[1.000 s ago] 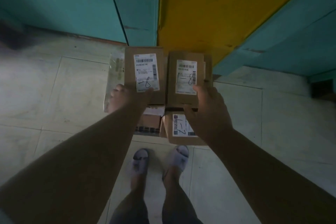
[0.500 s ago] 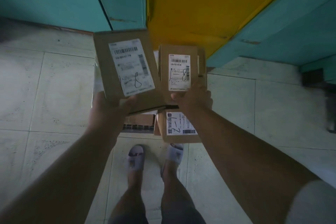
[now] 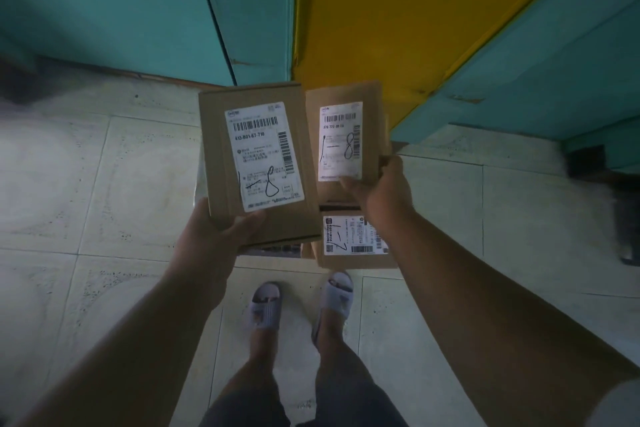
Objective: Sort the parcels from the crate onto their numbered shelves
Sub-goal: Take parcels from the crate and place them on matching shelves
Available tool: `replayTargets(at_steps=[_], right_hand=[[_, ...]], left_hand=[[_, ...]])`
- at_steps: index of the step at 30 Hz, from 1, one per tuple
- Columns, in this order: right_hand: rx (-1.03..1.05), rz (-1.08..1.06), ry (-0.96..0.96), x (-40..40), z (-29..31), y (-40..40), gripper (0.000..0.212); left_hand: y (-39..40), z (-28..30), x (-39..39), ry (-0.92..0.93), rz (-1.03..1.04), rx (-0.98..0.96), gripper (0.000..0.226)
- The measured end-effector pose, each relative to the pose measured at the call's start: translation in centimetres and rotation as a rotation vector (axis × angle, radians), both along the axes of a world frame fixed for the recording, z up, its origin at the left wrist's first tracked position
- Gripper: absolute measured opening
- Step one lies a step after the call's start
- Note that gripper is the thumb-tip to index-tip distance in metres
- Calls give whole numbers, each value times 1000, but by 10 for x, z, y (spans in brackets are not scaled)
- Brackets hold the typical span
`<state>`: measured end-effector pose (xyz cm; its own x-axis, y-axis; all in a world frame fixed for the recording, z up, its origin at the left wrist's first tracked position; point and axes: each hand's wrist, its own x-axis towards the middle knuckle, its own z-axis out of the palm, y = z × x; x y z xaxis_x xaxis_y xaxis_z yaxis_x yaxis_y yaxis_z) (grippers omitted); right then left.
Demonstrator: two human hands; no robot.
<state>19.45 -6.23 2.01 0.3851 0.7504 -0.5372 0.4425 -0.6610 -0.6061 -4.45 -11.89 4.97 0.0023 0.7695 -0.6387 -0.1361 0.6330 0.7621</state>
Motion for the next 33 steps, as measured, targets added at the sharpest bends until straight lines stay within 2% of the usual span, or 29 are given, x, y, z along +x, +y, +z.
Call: replayTargets(at_steps=[4,9,14,17,21,28,33], right_hand=[[95,-64,109,17,70,-45,61],[246,-271,157,53,154,-115,57],[401,-552,147,104,212,-208,56],[461,-644,155,145,243,-260,56],[559,-800,166,219,267,-334,56],[698,-954,148,377,302,-489,50],[773,-993,152,465,328,-565,42]], left_hand=[[-17,66,4,-90,-67,48,53],[-43,129,25,-143,-205,107,54],[-67,178,84,-142,-368,167,53],[-84,202,131,-144,-499,220,58],[-115,222,215,-95,-608,324,46],[-202,228,424,-82,-752,397,32],[-261,233,549,-13,-805,441,44]])
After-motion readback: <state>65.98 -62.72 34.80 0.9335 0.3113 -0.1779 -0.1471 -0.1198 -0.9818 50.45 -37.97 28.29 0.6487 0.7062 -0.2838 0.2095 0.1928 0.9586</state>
